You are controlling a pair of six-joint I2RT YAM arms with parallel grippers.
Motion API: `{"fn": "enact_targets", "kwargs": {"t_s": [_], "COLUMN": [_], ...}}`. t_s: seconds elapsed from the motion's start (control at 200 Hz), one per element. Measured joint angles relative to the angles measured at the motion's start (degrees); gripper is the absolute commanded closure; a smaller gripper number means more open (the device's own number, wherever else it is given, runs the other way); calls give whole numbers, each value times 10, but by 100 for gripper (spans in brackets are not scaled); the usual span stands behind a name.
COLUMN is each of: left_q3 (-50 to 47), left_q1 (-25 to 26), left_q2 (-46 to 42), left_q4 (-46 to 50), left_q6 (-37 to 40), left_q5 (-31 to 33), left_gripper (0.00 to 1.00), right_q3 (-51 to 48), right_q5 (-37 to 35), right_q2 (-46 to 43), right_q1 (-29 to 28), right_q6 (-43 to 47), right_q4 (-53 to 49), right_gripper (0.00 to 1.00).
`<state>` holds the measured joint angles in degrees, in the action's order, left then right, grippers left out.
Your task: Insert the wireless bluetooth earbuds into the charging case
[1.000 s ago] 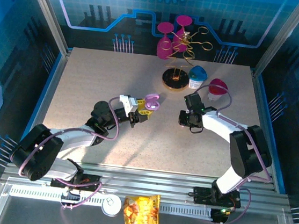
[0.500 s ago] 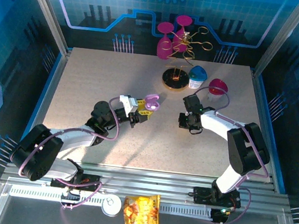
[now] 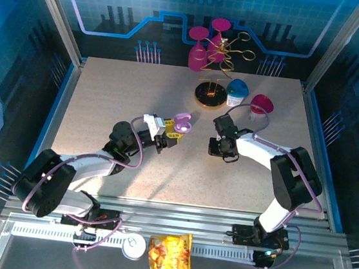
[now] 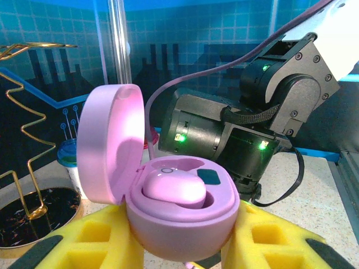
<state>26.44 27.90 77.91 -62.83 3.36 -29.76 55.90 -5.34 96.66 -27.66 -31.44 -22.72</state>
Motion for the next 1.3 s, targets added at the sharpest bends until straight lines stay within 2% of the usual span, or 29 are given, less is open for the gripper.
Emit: {"fn": "enact_targets", "kwargs": {"t_s": [0.09,0.235,0.465,0.64,0.78,1.141,1.301], "left_q3": [0,0,-1,-2,-2,-2,-2], "left_q1": [0,0,0,0,0,0,0], "left_q2": [0,0,0,0,0,0,-1], "left_q4": [0,0,0,0,0,2,8], "left_q6": [0,0,0,0,0,0,0], "left_q5": [0,0,0,0,0,0,0], "left_gripper": [78,78,78,78,78,78,78], "right_q3": [0,-3,-41,-42,-42,-36,-36], "right_q5": [6,19,11,19,33,67,71], "right_q2": [0,-8,-83,-78,-41,15,15], "right_q1": [-5,-6,5,41,49,54,56], "right_q6": [0,0,-5,-3,9,26,26], "right_q4": [1,18,59,71,73,71,71], "right_gripper": [73,66,60,67,73,80,78]}}
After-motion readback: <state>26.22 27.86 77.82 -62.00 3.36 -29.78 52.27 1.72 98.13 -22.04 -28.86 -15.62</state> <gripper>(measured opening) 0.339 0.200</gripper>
